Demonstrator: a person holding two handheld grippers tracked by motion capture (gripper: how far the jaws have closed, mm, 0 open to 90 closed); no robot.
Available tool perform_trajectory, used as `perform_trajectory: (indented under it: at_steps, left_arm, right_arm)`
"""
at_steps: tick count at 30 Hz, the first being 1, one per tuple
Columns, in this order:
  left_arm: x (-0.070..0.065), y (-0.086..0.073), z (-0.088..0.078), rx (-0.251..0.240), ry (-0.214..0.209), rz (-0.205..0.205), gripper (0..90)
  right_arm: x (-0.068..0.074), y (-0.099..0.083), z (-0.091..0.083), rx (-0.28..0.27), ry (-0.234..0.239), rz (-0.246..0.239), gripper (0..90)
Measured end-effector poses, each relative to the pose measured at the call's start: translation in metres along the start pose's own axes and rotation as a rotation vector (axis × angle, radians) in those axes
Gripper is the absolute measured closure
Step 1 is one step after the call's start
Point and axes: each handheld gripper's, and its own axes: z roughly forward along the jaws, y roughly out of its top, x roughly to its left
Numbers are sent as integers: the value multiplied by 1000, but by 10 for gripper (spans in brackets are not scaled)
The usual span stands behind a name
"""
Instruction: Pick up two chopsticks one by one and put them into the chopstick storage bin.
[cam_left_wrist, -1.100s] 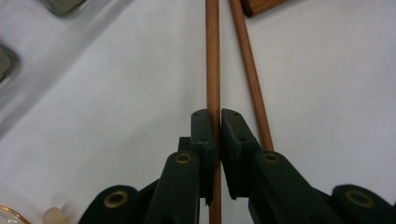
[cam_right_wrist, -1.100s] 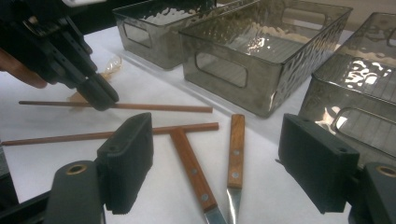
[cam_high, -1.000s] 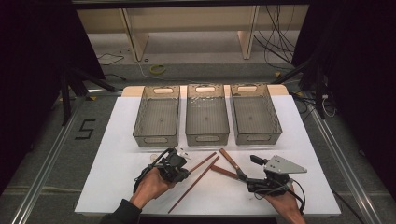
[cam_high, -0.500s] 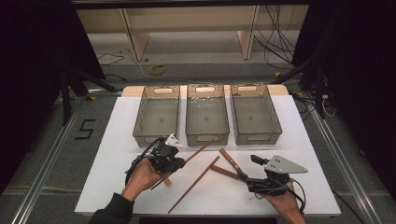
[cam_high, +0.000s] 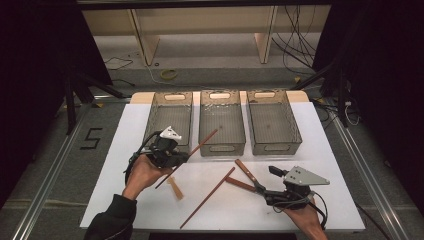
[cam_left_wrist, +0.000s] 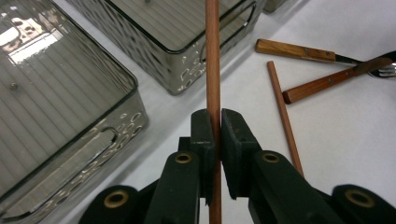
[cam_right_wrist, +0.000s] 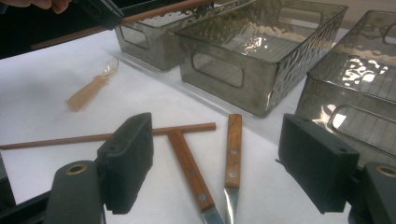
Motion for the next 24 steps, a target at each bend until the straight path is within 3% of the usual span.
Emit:
perform_trajectory:
  at_steps: [11, 24]
  left_arm:
    - [21, 7, -10, -47, 17, -37, 835]
    - [51, 25, -25, -104, 75, -78, 835]
  right_arm:
    - [-1, 0, 0, -3, 3, 2, 273]
    - [-1, 0, 0, -2, 3, 3, 273]
